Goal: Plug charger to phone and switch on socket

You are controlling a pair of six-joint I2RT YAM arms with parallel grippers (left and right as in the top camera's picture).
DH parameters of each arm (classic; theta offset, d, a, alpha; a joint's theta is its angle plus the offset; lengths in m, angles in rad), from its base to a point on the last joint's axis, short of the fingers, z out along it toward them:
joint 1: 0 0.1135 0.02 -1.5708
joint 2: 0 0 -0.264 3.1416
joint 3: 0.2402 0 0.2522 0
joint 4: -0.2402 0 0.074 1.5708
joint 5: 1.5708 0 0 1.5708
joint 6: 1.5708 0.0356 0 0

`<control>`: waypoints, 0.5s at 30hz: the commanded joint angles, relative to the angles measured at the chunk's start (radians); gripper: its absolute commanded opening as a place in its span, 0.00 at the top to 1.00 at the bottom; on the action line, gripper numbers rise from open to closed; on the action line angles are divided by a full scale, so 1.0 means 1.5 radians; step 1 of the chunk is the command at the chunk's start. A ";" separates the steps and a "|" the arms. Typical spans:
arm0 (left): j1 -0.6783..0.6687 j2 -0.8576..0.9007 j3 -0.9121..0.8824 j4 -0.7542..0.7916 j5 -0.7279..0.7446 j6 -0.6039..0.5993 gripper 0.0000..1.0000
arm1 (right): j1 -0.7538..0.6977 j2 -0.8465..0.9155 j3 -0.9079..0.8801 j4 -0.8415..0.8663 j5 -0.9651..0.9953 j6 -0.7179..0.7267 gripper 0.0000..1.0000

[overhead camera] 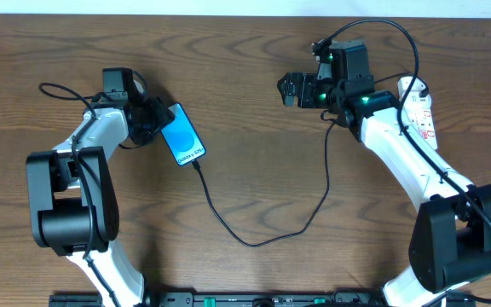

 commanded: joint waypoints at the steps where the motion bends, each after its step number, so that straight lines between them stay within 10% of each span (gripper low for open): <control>1: 0.007 0.050 -0.038 -0.034 -0.078 0.004 0.42 | -0.007 -0.014 0.006 -0.001 0.005 -0.008 0.01; 15: 0.005 0.012 -0.031 -0.127 -0.114 0.042 0.36 | -0.007 -0.014 0.006 -0.011 0.018 -0.008 0.01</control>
